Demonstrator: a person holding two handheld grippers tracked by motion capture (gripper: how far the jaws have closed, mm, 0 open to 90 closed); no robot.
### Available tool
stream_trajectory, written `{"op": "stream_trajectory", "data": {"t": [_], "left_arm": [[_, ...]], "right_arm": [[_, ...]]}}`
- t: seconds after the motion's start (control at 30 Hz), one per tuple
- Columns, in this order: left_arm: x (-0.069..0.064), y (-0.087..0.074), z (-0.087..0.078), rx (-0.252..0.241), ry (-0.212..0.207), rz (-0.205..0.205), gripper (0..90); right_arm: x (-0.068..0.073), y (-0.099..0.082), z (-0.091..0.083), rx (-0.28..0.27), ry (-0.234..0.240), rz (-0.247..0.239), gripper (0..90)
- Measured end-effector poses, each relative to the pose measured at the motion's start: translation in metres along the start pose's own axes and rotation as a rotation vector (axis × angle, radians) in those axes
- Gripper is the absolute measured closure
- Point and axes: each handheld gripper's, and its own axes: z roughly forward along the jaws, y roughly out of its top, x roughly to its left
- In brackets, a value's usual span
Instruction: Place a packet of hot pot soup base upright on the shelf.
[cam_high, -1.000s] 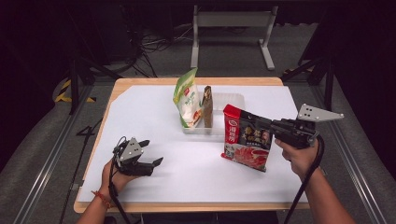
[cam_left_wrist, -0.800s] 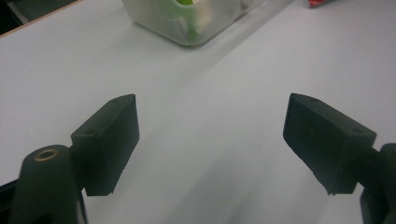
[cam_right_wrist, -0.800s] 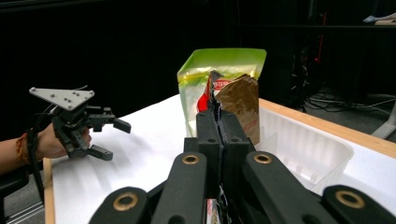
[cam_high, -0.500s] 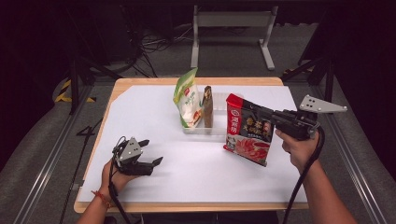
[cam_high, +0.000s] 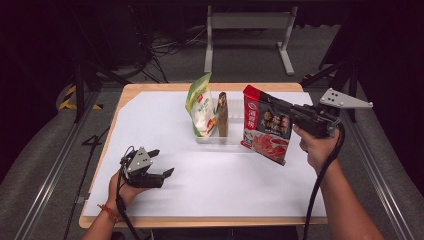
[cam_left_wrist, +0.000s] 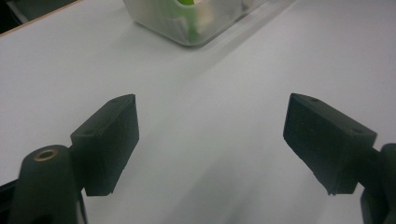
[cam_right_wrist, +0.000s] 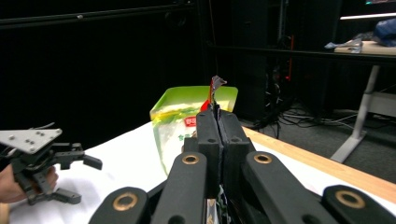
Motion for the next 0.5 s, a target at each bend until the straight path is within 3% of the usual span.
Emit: {"op": "stream_trajectory", "data": {"t": [0.5], "left_arm": [[0.001,-0.001,-0.002,-0.008,0.005,-0.005,19.0]], "right_arm": [[0.001,0.019,0.03,0.003,-0.056,-0.004,89.1]]}}
